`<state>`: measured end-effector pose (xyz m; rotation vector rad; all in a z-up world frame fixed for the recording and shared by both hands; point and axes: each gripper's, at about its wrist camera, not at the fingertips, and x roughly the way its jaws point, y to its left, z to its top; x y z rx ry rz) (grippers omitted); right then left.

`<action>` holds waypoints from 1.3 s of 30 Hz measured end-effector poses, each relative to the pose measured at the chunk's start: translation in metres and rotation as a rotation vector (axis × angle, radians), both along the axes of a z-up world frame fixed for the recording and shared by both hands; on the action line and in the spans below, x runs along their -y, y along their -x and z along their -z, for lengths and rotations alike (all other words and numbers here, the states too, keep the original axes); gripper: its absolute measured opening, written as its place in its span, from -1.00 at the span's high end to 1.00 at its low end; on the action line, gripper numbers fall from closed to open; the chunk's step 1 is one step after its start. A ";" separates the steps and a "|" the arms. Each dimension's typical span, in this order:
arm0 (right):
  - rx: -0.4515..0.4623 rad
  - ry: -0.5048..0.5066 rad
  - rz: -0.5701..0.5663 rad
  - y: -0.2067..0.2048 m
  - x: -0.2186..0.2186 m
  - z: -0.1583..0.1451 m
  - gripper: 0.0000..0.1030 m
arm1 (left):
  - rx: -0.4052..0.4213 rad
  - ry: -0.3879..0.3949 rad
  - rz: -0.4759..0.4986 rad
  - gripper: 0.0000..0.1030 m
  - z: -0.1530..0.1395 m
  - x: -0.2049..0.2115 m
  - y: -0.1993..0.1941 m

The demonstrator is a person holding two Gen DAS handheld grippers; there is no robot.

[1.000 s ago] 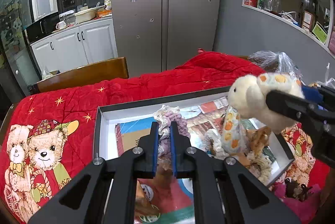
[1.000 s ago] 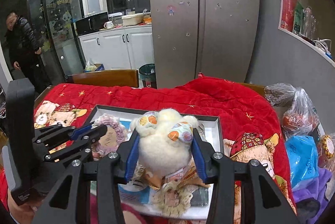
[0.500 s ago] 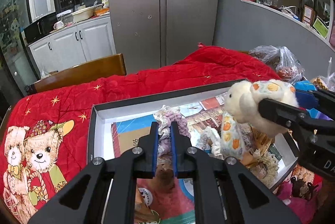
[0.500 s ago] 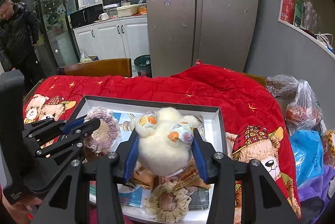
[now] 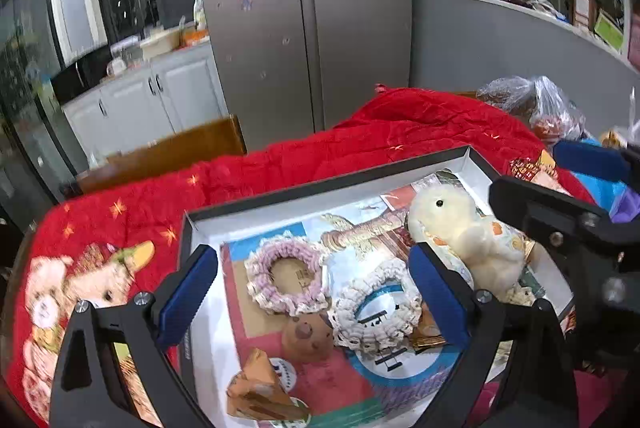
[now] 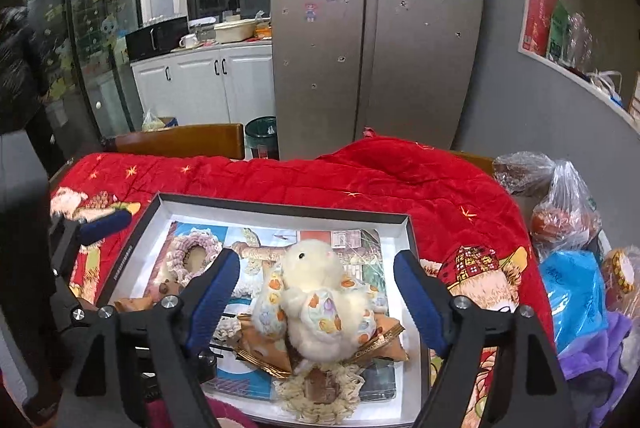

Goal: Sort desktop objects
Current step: 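Withdraw both open tools from the box back toward the pile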

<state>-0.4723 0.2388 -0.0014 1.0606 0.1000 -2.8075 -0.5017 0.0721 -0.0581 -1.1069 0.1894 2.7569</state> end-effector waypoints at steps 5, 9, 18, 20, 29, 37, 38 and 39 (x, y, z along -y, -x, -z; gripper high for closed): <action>0.002 0.017 0.012 0.001 -0.002 -0.001 -0.58 | 0.017 -0.028 -0.027 -0.89 0.002 0.009 0.002; -0.010 0.010 0.018 -0.001 0.001 -0.002 -0.58 | 0.006 -0.055 -0.036 -0.89 -0.006 0.016 -0.003; -0.073 -0.001 0.021 -0.029 0.011 -0.030 -0.58 | -0.061 -0.096 -0.054 -0.89 -0.055 0.025 -0.039; -0.094 0.003 0.025 -0.043 0.011 -0.043 -0.58 | -0.080 -0.116 -0.057 -0.89 -0.067 0.029 -0.055; -0.235 -0.002 0.030 -0.137 0.011 -0.101 -0.71 | -0.168 -0.148 -0.053 -0.90 -0.136 0.042 -0.161; -0.354 -0.059 0.076 -0.254 0.008 -0.124 -0.76 | -0.271 -0.144 -0.060 -0.99 -0.158 0.054 -0.294; -0.362 -0.052 0.075 -0.271 0.007 -0.120 -0.76 | -0.267 -0.142 -0.060 -0.99 -0.153 0.054 -0.306; -0.365 -0.031 0.071 -0.288 0.005 -0.112 -0.76 | -0.256 -0.145 -0.068 -0.99 -0.141 0.053 -0.325</action>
